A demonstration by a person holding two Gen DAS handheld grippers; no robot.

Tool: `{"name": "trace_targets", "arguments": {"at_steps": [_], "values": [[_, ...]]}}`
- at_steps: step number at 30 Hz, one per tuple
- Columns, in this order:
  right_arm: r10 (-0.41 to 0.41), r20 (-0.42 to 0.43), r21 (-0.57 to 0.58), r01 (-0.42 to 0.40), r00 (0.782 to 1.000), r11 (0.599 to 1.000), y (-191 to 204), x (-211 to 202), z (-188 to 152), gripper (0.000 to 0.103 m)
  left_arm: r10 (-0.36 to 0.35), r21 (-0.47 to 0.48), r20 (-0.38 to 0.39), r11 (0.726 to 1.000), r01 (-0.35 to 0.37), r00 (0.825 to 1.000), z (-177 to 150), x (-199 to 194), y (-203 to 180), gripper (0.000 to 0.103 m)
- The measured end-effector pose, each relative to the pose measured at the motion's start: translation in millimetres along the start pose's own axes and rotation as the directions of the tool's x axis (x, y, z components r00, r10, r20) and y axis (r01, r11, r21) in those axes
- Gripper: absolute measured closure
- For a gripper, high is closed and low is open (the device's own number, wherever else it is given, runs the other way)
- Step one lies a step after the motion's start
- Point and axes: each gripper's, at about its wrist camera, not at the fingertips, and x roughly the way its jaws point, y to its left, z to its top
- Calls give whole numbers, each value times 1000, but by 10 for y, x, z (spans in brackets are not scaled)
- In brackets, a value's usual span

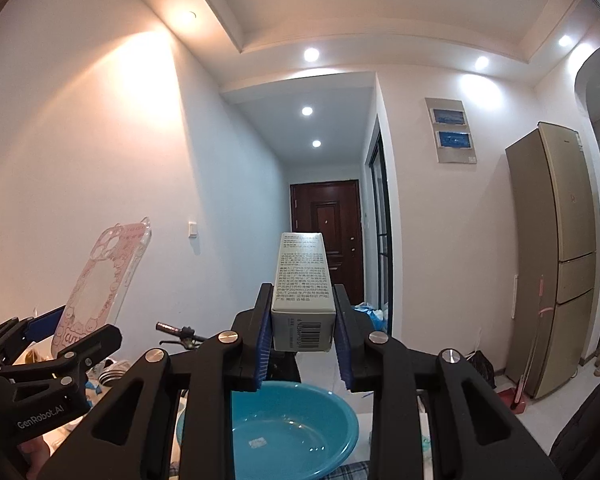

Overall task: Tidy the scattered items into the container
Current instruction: 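Carry the phone case and medicine box up toward the blue basin with both tools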

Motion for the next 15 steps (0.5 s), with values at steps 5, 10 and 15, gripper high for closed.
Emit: {"name": "trace_targets", "arguments": {"at_steps": [5,10,15], "values": [[-27,14,2,27,1000,1000,-93,87,72,77,-9,9,32,1000,8,999,67,16,-3,24],[-29,5,11,29,1000,1000,-156,201,56,77,-23,7,27,1000,23,999,33,142,-16,24],[-27,14,7,27,1000,1000,-197,255,3,77,-22,6,-10,1000,22,1000,-15,369,48,24]]}}
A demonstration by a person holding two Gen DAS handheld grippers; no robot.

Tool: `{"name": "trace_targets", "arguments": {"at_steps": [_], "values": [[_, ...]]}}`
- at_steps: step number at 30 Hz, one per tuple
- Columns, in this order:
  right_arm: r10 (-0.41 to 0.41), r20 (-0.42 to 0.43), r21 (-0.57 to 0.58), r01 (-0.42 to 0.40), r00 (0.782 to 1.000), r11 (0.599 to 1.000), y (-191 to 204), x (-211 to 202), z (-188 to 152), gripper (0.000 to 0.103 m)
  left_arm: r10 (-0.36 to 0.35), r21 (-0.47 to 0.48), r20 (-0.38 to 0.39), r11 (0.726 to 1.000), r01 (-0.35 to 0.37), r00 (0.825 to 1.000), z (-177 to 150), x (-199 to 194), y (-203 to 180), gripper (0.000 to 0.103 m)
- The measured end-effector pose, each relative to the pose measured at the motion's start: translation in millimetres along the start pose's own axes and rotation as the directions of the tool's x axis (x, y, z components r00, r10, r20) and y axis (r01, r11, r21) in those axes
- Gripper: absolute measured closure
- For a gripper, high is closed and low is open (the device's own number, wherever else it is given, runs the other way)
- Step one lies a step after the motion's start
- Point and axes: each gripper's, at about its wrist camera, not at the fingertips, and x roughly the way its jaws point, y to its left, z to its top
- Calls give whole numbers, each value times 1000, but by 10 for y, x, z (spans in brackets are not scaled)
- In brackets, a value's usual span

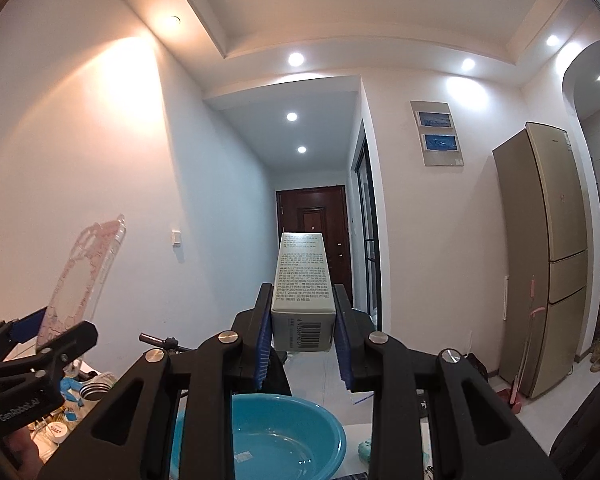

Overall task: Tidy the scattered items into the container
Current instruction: 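Carry the phone case and medicine box up toward the blue basin with both tools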

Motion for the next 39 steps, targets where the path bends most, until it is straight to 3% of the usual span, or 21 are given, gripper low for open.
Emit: {"name": "trace_targets", "arguments": {"at_steps": [12,23,39], "values": [[6,-52,25,-4,999,1000,-50,358,-206,77,21,13,-30,1000,-20,999,-128,313,200,24],[16,-109,18,-14,994,1000,-13,589,-436,77,31,-25,-104,999,-34,994,-320,674,419,24],[36,-196,4,-36,980,999,21,838,-665,77,2,-19,-205,1000,-6,979,-550,1007,336,24]]}}
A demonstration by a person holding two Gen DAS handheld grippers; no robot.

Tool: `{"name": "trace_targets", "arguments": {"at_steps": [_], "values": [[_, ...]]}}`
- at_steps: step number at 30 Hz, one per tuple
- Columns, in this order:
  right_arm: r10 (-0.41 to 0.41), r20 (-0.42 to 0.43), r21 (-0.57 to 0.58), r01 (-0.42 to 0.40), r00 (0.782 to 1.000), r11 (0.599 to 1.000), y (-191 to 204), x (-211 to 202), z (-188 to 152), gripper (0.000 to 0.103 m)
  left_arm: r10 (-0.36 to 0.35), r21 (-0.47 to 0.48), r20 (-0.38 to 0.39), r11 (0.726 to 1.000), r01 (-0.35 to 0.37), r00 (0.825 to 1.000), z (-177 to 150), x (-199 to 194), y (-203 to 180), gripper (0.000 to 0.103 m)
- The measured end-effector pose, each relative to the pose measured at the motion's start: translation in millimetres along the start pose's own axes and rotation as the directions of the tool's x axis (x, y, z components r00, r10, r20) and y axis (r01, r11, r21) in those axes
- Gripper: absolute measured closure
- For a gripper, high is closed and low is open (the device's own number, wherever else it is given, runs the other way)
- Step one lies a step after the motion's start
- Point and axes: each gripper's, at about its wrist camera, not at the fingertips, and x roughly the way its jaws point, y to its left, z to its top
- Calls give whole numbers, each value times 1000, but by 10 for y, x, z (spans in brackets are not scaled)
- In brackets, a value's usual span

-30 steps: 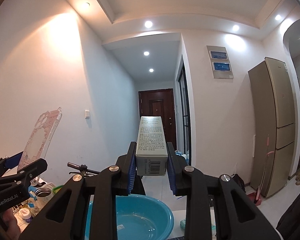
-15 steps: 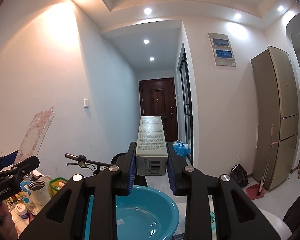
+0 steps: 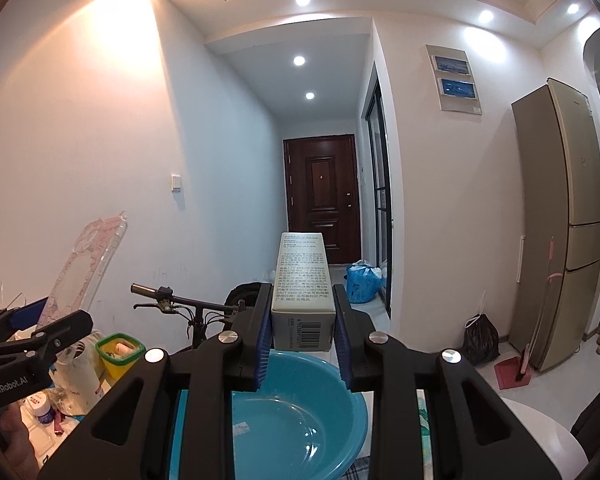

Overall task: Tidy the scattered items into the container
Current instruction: 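Carry the phone case and medicine box up toward the blue basin with both tools, then lower the phone case into the blue basin and open the left tool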

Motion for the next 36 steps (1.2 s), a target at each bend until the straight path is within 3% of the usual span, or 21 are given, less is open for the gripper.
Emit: {"name": "trace_targets", "arguments": {"at_steps": [7,13,22,30,36], "values": [[7,-75,-12,-8,997,1000,19,235,-146,77,25,15,-75,1000,-24,997,-169,303,-57,24],[0,-148,-28,-4,989,1000,-10,463,-285,77,-2,-12,-195,1000,-1,981,-375,664,-13,24],[-20,-262,-71,1,965,997,-62,779,-504,77,-9,-52,-352,999,-10,936,-705,1168,88,24],[-1,-362,-58,-21,932,998,-124,1008,-718,77,-39,-98,-474,995,-9,880,-986,1565,233,24],[-9,-410,-69,-21,912,997,-133,1095,-867,77,-51,-96,-525,995,0,849,-1142,1705,236,24]]}}
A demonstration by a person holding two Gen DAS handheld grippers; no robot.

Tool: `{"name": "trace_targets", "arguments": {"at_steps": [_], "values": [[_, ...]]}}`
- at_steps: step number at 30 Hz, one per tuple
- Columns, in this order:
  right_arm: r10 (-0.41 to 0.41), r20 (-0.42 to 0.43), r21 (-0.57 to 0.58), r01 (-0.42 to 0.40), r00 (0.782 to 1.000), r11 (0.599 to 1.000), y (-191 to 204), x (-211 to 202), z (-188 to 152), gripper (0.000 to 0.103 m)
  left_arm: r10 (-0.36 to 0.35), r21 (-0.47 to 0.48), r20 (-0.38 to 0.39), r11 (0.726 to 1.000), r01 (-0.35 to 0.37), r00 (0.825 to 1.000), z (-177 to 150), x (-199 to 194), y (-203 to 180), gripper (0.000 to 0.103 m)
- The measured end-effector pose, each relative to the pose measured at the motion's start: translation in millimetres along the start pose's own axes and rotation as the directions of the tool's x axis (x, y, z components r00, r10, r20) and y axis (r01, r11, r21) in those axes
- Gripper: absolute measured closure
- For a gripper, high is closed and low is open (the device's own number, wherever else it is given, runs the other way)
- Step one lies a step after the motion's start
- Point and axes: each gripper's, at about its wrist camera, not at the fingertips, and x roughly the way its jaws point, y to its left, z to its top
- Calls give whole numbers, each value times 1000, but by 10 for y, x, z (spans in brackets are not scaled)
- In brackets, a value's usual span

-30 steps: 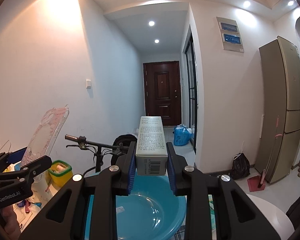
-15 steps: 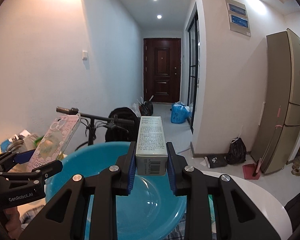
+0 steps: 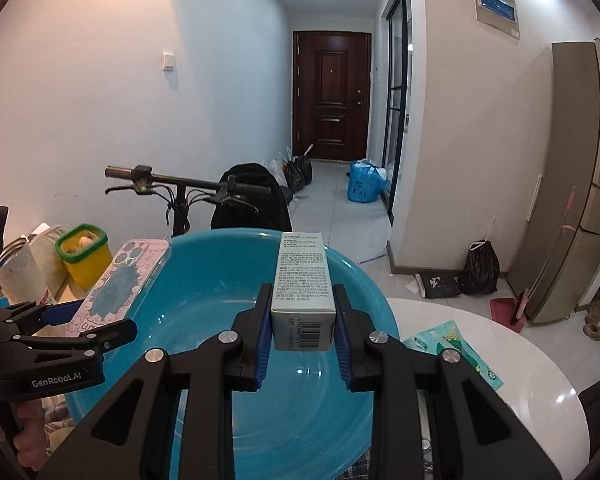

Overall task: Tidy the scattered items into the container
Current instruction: 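Lower the phone case into the blue basin and open the left tool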

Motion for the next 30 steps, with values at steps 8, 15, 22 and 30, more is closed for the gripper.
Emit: {"name": "trace_targets", "arguments": {"at_steps": [8,15,22,30], "values": [[47,-62,41,-45,997,998,-64,179,-61,77,-15,30,-68,999,17,998,-65,162,-106,24],[59,-77,55,-55,995,997,-87,219,-65,77,1,61,-96,998,5,995,-125,241,-175,24],[63,-85,55,-59,994,997,-72,244,-63,77,-8,67,-93,998,15,996,-120,242,-182,24],[66,-87,50,-61,994,997,-58,239,-60,77,7,86,-59,996,-2,998,-94,172,-213,24]]}}
